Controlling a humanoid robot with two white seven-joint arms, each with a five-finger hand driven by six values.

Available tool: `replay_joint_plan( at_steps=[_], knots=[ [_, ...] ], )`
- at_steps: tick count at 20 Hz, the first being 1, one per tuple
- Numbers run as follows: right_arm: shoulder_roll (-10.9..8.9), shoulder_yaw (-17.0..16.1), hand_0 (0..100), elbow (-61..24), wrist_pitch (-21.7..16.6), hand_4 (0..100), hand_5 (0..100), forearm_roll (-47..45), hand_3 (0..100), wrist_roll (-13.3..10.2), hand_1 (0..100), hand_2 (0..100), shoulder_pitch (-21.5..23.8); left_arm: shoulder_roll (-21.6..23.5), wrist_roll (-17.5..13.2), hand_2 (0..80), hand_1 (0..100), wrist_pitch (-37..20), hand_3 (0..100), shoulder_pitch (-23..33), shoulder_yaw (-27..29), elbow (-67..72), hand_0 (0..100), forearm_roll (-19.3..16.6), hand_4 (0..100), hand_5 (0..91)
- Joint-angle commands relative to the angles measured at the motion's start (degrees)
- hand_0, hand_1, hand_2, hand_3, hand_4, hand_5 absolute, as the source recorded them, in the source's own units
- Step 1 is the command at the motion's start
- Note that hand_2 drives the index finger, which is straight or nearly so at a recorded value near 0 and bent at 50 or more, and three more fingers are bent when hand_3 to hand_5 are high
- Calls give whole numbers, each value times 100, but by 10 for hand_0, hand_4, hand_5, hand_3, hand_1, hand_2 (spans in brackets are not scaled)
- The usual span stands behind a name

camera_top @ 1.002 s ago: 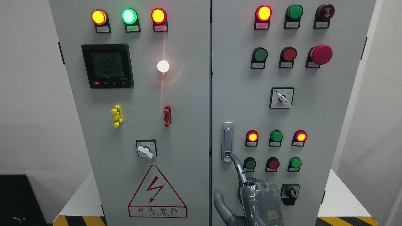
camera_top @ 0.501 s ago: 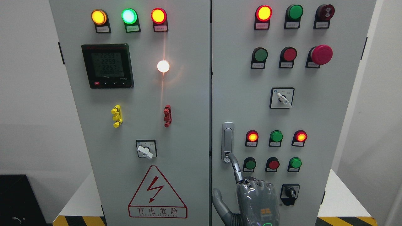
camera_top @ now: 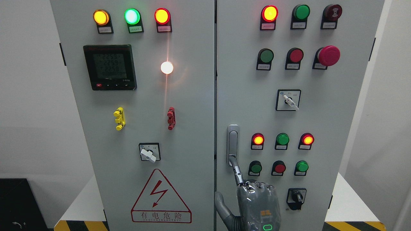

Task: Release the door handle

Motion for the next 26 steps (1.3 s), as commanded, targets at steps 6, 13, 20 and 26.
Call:
replay_joint_plan(
  at_steps=[6, 13, 20, 26],
  knots=[
    [4, 44, 485, 298, 60, 1000, 1000, 51, 1000, 19, 316, 55, -129, 0, -4, 0, 556, 0, 0, 0, 0, 0, 120, 0, 0, 0],
    [-13, 44, 484, 430, 218, 1000, 1000, 51, 1000, 28, 321, 57, -164, 0, -4, 0, 556, 0, 0, 0, 0, 0, 120, 0, 0, 0],
    [-4, 35, 483, 465, 236, 1000, 1000, 60, 1000, 28, 323, 58, -208, 0, -4, 0, 556, 0, 0, 0, 0, 0, 120, 0, 0, 0],
    [4, 35, 480, 483, 236, 1000, 1000, 60, 1000, 28, 326, 60, -243, 0, -4, 0, 556, 0, 0, 0, 0, 0, 120, 0, 0, 0]
  ],
)
